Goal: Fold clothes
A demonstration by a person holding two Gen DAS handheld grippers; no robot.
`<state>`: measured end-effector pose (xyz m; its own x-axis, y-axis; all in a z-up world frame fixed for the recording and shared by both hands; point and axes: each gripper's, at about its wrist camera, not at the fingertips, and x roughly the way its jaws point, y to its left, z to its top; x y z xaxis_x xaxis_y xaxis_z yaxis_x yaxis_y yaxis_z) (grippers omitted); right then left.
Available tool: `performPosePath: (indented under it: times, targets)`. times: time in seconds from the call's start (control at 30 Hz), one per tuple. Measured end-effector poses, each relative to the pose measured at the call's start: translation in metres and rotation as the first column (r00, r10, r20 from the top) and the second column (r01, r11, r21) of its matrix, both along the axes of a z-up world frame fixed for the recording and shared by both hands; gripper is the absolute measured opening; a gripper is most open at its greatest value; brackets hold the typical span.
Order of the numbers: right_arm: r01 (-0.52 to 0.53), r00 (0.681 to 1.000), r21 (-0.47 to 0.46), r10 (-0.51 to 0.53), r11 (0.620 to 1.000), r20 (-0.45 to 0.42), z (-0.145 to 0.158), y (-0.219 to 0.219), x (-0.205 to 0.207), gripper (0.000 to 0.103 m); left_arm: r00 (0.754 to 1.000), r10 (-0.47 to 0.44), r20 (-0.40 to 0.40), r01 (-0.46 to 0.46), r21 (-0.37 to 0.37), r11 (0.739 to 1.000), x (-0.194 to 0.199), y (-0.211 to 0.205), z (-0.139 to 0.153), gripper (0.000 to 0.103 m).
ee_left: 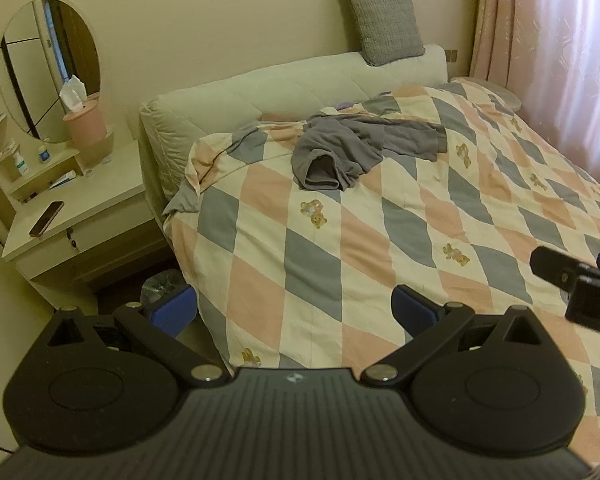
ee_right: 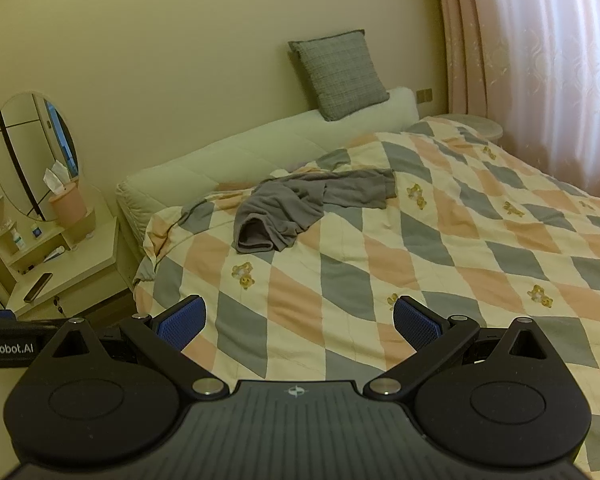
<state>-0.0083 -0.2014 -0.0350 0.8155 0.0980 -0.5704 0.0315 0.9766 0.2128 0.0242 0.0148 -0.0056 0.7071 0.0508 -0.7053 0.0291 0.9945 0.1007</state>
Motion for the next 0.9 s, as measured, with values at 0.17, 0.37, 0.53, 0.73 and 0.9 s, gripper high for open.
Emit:
performPosePath:
  times: [0.17,0.37,0.53,0.73,0.9]
  targets:
    - [0.004,1.000,0.000,-0.004,1.000,-0.004,-0.004,0.004,0.012,0.103,1.000,-0.024,0.004,0.024,0.005,1.000,0.019,0.007,-0.010,0.102]
    - [-0.010,1.000,-0.001,0.010,1.000,-0.002,-0.012,0.010,0.044,0.103,0.999,-0.052,0.000,0.052,0.036,0.998,0.058,0.011,-0.035,0.102]
    - [0.022,0.996,0.062,-0.017,0.998,-0.083,-0.041,0.002,0.085,0.103,0.989,-0.112,-0.093,0.114,0.022,0.993,0.116,0.016,-0.070,0.102]
    - [0.099,0.975,0.111,-0.075,0.989,-0.209,-0.098,-0.007,0.146,0.103,0.967,-0.202,-0.157,0.205,0.006,0.979,0.194,0.022,-0.124,0.102]
    - [0.154,0.953,0.103,-0.120,0.983,-0.279,-0.147,-0.008,0.206,0.102,0.955,-0.242,-0.169,0.248,0.019,0.968,0.272,0.025,-0.162,0.089]
